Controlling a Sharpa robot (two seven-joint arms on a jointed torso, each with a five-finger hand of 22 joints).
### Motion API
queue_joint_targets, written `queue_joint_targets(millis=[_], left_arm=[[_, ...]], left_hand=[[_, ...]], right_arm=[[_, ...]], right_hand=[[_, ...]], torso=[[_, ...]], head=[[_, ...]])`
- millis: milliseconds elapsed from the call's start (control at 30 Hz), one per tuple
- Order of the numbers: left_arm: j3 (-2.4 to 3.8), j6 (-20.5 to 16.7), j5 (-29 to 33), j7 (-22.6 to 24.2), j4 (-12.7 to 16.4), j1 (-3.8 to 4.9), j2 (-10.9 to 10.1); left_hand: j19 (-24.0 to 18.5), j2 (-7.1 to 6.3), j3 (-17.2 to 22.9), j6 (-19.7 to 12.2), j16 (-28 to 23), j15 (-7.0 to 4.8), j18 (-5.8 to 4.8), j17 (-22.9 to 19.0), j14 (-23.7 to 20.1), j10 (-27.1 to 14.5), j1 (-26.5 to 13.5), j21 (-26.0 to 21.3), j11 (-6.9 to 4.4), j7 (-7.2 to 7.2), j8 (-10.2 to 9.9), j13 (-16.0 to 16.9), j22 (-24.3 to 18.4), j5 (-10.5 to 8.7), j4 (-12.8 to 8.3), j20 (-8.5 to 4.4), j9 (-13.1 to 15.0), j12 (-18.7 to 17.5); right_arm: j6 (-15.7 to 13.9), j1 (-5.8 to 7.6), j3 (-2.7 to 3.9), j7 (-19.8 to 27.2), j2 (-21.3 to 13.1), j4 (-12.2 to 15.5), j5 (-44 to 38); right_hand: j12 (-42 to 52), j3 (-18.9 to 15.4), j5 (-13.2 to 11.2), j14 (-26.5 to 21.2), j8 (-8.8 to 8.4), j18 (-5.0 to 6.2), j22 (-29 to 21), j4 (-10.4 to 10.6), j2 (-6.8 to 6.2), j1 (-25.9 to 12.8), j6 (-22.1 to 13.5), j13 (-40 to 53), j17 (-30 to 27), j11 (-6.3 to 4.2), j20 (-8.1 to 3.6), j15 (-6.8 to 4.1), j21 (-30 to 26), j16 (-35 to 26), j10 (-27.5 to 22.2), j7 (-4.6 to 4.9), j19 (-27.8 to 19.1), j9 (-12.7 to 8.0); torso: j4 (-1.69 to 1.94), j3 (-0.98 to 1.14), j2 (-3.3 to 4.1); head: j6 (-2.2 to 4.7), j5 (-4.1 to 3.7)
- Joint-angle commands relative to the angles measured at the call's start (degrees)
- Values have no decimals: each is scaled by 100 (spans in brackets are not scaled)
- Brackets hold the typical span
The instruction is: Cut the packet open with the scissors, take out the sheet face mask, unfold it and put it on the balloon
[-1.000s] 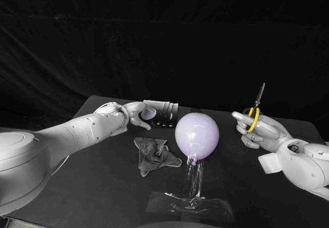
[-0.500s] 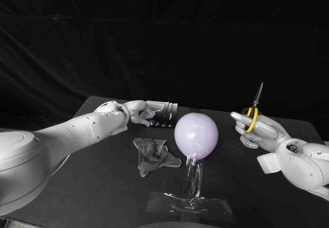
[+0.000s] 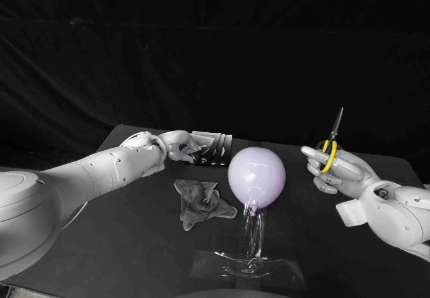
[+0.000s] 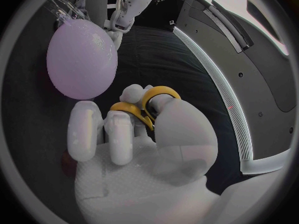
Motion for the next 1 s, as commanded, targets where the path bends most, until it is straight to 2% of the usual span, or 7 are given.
queue_joint_targets(millis=[33, 267, 567, 700, 767, 867, 1000], left_arm=[[-41, 437, 14, -122, 158, -102, -124], [-16, 520, 469, -43, 555, -100, -404], [30, 384, 1232, 68, 710, -82, -575], [52, 132, 1566, 205, 785, -63, -633], [76, -46, 1784, 314, 870, -46, -685], [116, -242, 2096, 438, 998, -4, -767], [152, -412, 2448, 543, 1184, 109, -888]], left_hand=[[49, 27, 88, 128, 85, 119, 26, 157, 174, 96, -66, 24, 19, -7, 57, 32, -10, 17, 9, 0, 5, -50], [98, 157, 300, 349, 70, 168, -12, 149, 286, 252, -188, 37, 76, 0, 118, 28, -21, 17, 90, 7, -5, -82], [162, 340, 525, 416, 52, 172, -29, 142, 371, 304, -267, 56, 69, 29, 118, 25, -26, 18, 157, 8, -28, -120], [809, 469, 918, 570, 109, 96, 8, 151, 587, 528, -218, 286, -11, 15, 207, 26, 60, 19, 93, 12, 2, -99], [1388, 449, 1213, 663, 144, 38, -18, 152, 747, 716, -270, 502, -66, -11, 284, 23, 138, 11, 72, 17, 40, -94], [1482, 403, 1382, 694, 154, 13, -44, 149, 826, 808, -330, 543, -89, -19, 322, 20, 146, 17, 69, 15, 65, -103], [1540, 263, 1803, 708, 119, -3, -114, 119, 914, 909, -502, 558, -107, -21, 395, 16, 127, 16, 19, 10, 125, -135]], right_arm=[[114, 1, 4, 41, 1, 3, -78], [117, 1, 4, 42, 6, -38, -85], [114, 1, 4, 42, 24, -104, -107], [93, 1, 4, 54, 38, -154, -121], [61, 1, 4, 71, 51, -206, -129], [9, 1, 4, 102, 70, -272, -135], [-73, 1, 4, 154, 100, -363, -134]], right_hand=[[5799, 8, 15, 524, 781, 111, 759, -23, 86, 155, 691, 1702, 1305, -407, -2, 5, 20, 30, 1316, -282, 23, 803], [5799, 8, 15, 524, 781, 111, 759, -23, 86, 155, 691, 1702, 1305, -407, -2, 5, 20, 30, 1316, -282, 23, 803], [5799, 8, 15, 524, 781, 111, 759, -23, 86, 155, 691, 1702, 1305, -407, -2, 5, 20, 30, 1316, -282, 23, 803], [5799, 8, 15, 522, 751, 115, 750, -25, 84, 156, 675, 1702, 1294, -407, -2, 4, 5, 22, 1316, -282, 13, 796], [5799, 8, 15, 517, 697, 121, 736, -26, 84, 157, 641, 1702, 1276, -407, -2, 4, -18, 8, 1316, -282, -2, 774], [5799, 8, 15, 509, 542, 128, 718, -35, 74, 164, 545, 1702, 1244, -406, -2, 4, -49, -16, 1316, -280, -22, 716], [5799, 20, 14, 473, 192, 158, 644, -54, 63, 192, 352, 1702, 1116, -385, 3, 14, -177, -117, 1316, -266, -105, 594]], torso=[[9, 1, 1], [7, 1, -2], [-2, 3, 0], [-3, 7, -5], [-1, 10, -10], [-1, 12, -15], [-3, 22, -38]], head=[[-3, -7], [8, -17], [42, -22], [77, -29], [112, -39], [153, -49], [194, -76]])
